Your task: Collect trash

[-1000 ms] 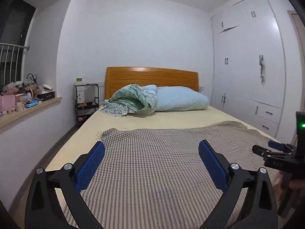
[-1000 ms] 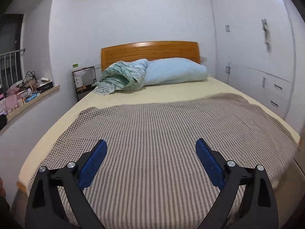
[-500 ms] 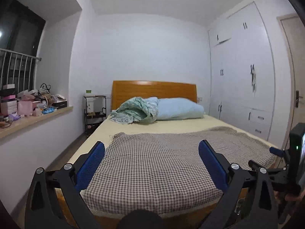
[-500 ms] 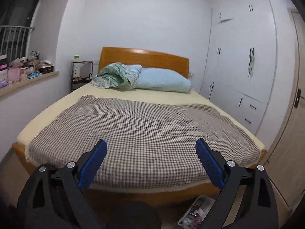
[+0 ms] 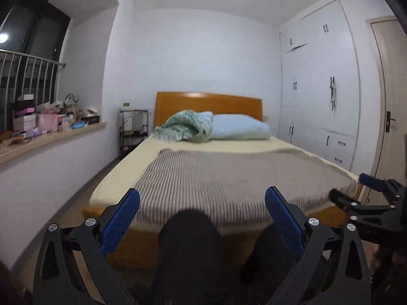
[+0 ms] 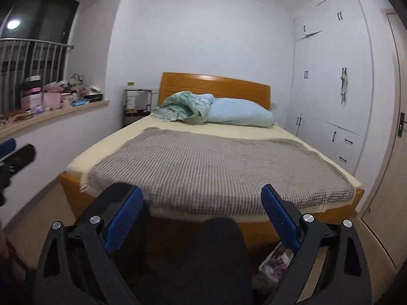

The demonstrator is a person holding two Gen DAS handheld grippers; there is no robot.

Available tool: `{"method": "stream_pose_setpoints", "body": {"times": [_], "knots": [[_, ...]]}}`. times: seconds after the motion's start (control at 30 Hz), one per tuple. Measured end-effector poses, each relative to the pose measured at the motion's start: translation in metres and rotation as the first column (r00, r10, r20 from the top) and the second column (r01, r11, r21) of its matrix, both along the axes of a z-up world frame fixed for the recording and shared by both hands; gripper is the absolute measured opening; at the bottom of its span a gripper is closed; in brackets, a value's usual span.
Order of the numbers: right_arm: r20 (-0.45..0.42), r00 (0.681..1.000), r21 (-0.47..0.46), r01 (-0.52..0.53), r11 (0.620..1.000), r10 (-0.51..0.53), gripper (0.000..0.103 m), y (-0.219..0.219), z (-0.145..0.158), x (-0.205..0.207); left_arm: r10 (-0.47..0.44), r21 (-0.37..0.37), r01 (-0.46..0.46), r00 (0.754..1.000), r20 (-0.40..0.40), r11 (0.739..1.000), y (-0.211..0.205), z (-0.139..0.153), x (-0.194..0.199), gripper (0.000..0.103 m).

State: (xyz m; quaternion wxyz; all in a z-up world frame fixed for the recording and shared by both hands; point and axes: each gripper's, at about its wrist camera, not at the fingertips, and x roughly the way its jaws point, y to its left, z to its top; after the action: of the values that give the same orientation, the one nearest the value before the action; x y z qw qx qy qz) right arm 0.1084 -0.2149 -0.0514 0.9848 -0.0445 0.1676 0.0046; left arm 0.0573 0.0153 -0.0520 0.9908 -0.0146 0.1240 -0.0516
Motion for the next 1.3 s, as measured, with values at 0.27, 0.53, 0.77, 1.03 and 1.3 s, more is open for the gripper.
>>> {"method": "stream_pose_setpoints", "body": {"times": [0.27, 0.53, 0.77, 1.03, 1.3], "knots": [[-0.012, 1.000, -0.010, 0.011, 1.000, -0.011, 0.090, -0.003, -0.003, -0.042, 0.031, -0.013, -0.030, 0.997, 0.076, 0.999, 0.007, 0.022, -0.044, 0.096], [0.020, 0.999, 0.012, 0.024, 1.000, -0.025, 0.090, 0.001, -0.006, -0.052, -0.008, 0.048, 0.003, 0.996, 0.093, 0.999, -0.003, 0.025, -0.037, 0.096], [0.032, 0.999, 0.033, 0.033, 0.999, -0.034, 0.090, 0.000, -0.007, -0.058, 0.007, 0.044, -0.011, 0.994, 0.105, 0.999, -0.002, 0.028, -0.037, 0.096], [0.040, 0.998, 0.041, 0.039, 0.998, -0.041, 0.090, -0.003, -0.005, -0.062, 0.010, 0.045, -0.015, 0.993, 0.115, 0.999, -0.003, 0.027, -0.038, 0.096], [0.029, 0.999, 0.048, 0.037, 0.998, -0.038, 0.090, -0.002, -0.005, -0.062, 0.007, 0.050, -0.013, 0.994, 0.110, 0.999, -0.005, 0.025, -0.038, 0.096]]}}
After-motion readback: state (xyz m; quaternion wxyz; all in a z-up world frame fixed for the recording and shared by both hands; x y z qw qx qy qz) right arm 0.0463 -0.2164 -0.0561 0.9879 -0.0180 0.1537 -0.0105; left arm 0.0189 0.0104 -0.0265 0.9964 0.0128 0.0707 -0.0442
